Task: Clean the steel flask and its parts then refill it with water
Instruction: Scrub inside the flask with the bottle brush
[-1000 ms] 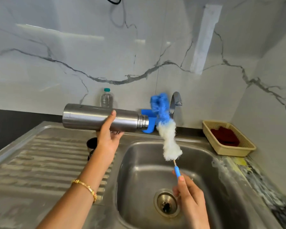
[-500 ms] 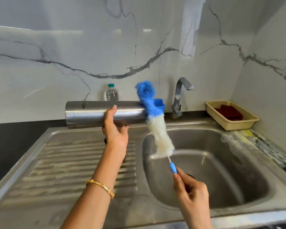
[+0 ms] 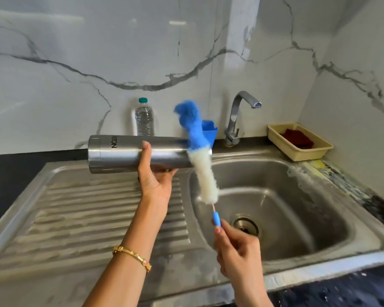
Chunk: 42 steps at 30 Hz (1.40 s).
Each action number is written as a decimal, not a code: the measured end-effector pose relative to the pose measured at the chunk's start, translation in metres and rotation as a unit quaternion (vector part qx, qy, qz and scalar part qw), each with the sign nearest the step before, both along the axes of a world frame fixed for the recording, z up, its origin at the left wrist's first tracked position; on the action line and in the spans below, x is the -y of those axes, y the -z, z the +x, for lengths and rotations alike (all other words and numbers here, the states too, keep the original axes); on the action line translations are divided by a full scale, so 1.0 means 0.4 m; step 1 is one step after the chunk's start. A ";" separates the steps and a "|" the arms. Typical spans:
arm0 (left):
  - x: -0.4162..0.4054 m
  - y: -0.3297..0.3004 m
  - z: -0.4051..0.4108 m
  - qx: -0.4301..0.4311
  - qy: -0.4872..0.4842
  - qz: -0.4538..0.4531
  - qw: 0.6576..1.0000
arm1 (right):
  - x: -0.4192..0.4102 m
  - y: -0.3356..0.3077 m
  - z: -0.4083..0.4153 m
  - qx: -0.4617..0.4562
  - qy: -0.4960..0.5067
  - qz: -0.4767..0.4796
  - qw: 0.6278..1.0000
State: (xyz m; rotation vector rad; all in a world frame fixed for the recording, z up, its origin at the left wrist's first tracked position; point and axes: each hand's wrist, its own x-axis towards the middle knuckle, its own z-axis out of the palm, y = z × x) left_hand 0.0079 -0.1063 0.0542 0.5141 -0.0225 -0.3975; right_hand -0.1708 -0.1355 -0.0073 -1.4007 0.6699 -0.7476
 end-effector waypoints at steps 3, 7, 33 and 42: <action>0.001 -0.004 0.001 0.013 -0.016 -0.004 1.000 | 0.076 -0.077 0.050 0.014 -0.009 0.026 1.000; 0.014 -0.029 -0.005 0.026 -0.052 -0.042 0.997 | 0.073 -0.118 0.019 0.011 -0.033 0.048 0.998; 0.141 -0.054 0.023 -0.071 -0.106 0.003 0.992 | 0.151 -0.048 0.062 0.013 -0.061 -0.032 0.998; 0.107 -0.049 0.061 -0.078 -0.135 -0.020 0.988 | 0.158 -0.059 0.086 0.023 -0.068 -0.006 0.997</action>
